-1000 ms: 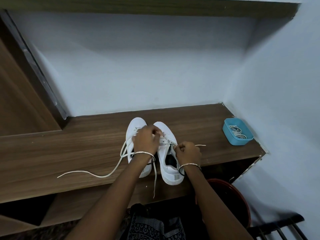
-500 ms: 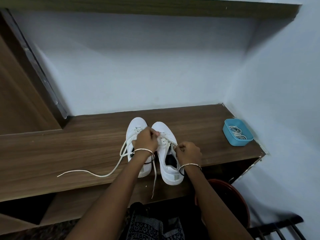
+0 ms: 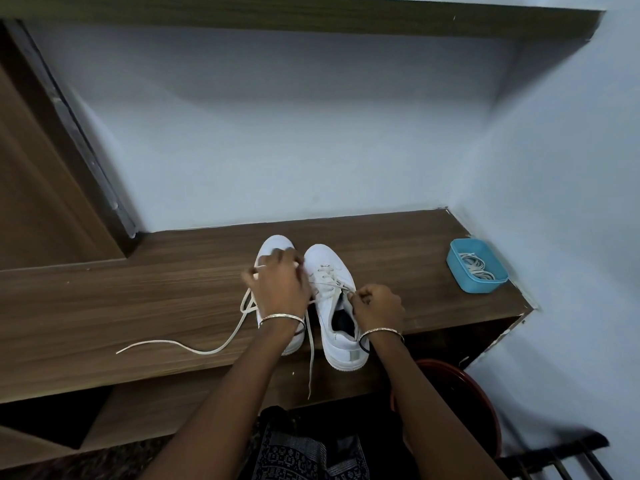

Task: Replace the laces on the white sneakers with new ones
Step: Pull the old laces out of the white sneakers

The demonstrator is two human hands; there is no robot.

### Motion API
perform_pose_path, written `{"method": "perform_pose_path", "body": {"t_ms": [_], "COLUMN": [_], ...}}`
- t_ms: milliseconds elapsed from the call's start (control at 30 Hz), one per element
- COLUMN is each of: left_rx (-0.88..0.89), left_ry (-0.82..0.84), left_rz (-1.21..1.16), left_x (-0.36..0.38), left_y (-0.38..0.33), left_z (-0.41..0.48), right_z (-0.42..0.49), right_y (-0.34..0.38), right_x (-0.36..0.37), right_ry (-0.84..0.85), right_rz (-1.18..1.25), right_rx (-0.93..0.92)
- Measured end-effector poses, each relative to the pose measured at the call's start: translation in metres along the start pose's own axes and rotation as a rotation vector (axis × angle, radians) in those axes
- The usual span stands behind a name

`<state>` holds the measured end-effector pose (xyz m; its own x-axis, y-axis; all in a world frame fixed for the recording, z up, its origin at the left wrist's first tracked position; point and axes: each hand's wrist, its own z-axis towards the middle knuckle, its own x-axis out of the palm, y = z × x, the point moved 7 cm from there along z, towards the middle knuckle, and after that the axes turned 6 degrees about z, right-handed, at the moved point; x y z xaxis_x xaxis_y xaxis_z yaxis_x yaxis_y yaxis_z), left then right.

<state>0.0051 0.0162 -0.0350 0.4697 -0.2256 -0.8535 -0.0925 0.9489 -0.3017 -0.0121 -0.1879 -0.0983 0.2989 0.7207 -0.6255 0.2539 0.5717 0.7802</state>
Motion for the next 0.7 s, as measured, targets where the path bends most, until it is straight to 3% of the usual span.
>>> {"method": "perform_pose_path", "body": {"t_ms": [100,167,267,400,567,700], "left_rx": [0.352,0.412,0.399,0.246,-0.221,-0.359], "left_ry": [0.248,0.314,0.277,0.246,0.088,0.032], "left_rz": [0.122,0.181,0.226,0.116,-0.18,-0.11], "left_x": [0.028,0.038,0.037,0.034,0.016,0.0], "left_y": [-0.041,-0.054,-0.058,-0.039,0.022,0.048], "left_z": [-0.01,-0.014,-0.011,-0.003,0.008,0.002], "right_z": [-0.001,0.0,0.001,0.002,0.001,0.002], "right_y": [0.001,0.001,0.0,-0.001,-0.003,-0.001], "right_x": [0.001,0.0,0.0,0.0,0.0,0.001], "right_ry": [0.001,0.005,0.014,0.016,0.002,-0.015], "right_rz": [-0.037,-0.042,-0.037,-0.021,0.001,-0.022], "right_rx": [-0.007,-0.012,-0.012,-0.013,-0.003,-0.018]}}
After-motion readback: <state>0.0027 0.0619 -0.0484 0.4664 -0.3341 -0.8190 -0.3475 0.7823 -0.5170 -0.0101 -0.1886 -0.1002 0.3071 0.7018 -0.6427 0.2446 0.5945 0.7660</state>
